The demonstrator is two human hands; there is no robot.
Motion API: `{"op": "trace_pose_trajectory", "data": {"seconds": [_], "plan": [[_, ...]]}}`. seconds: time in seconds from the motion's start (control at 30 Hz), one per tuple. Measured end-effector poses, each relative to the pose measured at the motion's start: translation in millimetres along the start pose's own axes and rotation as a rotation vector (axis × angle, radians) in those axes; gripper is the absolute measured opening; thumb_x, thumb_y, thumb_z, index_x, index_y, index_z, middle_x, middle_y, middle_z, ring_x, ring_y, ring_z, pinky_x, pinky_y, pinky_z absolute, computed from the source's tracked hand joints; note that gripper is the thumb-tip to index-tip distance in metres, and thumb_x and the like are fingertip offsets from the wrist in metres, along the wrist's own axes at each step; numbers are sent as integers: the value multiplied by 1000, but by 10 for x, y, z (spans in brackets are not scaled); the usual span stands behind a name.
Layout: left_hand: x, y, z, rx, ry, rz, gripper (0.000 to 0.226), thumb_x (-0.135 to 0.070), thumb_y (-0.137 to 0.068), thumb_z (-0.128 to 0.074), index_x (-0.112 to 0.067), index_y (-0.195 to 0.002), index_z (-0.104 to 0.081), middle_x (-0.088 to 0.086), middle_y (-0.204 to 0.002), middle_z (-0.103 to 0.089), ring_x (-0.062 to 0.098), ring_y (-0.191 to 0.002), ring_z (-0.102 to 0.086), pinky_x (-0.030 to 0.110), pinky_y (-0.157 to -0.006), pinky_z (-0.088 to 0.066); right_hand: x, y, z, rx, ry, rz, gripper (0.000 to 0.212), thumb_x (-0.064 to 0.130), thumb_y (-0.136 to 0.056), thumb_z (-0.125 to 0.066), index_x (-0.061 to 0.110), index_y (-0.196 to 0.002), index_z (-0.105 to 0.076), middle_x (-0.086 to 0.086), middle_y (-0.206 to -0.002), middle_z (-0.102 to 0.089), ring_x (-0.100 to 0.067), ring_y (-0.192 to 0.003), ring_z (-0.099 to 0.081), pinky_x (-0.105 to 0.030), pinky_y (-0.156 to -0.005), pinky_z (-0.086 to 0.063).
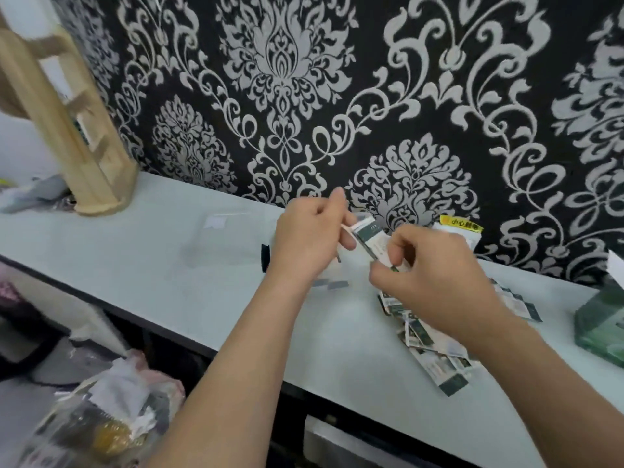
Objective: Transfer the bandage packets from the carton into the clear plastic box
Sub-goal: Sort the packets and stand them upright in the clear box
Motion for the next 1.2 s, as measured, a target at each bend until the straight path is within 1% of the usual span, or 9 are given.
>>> {"op": "trace_pose_trajectory", "data": {"seconds": [0.13, 0.2, 0.3, 0.4, 0.57, 0.67, 0.77, 0.93, 1.2], "plan": [[23, -373, 237, 158, -410, -95, 17, -19, -85, -62, -27, -79, -75, -11, -74, -73, 8, -70, -64, 29, -70, -55, 62, -554, -53, 194, 191, -102, 25, 32, -73, -65, 8, -70, -58, -5, -60, -68, -22, -61, -65, -36, -62, -56], [157, -482, 99, 353, -696, -119, 16, -19, -83, -64, -29, -86, -76, -10, -88, -73, 14, -85, -66, 35, -82, -55, 113, -741, -241, 325, 314, -95, 27, 34, -78, -64, 9, -68, -57, -4, -57, -68, -17, -55, -64, -30, -60, -55], [338, -508, -126, 553, -938, -196, 15, -27, -82, -63, -23, -93, -73, -1, -94, -71, 21, -88, -64, 37, -81, -55, 180, -918, -518, 432, 469, -43, 30, 35, -81, -68, 15, -67, -50, 0, -60, -59, -16, -51, -62, -25, -57, -52], [437, -538, -184, 622, -986, -250, 20, -28, -82, -63, -19, -98, -70, -2, -97, -70, 21, -88, -63, 38, -81, -54, 174, -1003, -689, 517, 595, -18, 28, 35, -82, -68, 18, -69, -49, 1, -68, -59, -17, -57, -58, -28, -70, -55], [474, -575, -210, 653, -1032, -318, 10, -24, -85, -59, -25, -92, -67, -10, -80, -60, 19, -83, -57, 30, -70, -48, 134, -1010, -789, 589, 736, 46, 17, 31, -86, -57, 17, -78, -52, 0, -75, -57, -21, -71, -56, -28, -63, -45], [509, -586, -199, 652, -998, -315, 26, -16, -83, -60, -33, -98, -74, -15, -98, -69, 15, -95, -62, 31, -81, -53, 129, -986, -786, 620, 848, 158, 21, 22, -86, -61, 17, -72, -46, 2, -71, -47, -21, -77, -52, -29, -66, -43], [511, -580, -185, 640, -993, -332, 31, -11, -84, -60, -34, -101, -74, -14, -105, -69, 15, -97, -63, 29, -79, -51, 117, -994, -781, 577, 853, 257, 28, 15, -81, -63, 18, -64, -41, 1, -72, -48, -24, -76, -51, -30, -66, -45], [510, -594, -184, 630, -1003, -331, 31, -12, -83, -63, -34, -102, -74, -16, -103, -69, 12, -94, -61, 26, -75, -48, 96, -1004, -788, 585, 906, 350, 16, 17, -81, -63, 27, -75, -53, 7, -71, -46, -22, -74, -51, -29, -63, -45], [536, -615, -192, 654, -976, -323, 30, -9, -82, -64, -32, -99, -74, -19, -102, -69, 10, -95, -60, 27, -82, -51, -71, -1073, -933, 773, 841, 359, 25, 18, -86, -54, 28, -64, -48, 12, -77, -55, -21, -83, -59, -33, -79, -52]]}}
Point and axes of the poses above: each hand's wrist, its own y-axis away from the middle knuckle, its own z-axis out of the back of the hand, x = y × z, the point moved 4 cm from there along -y, towards the middle knuckle
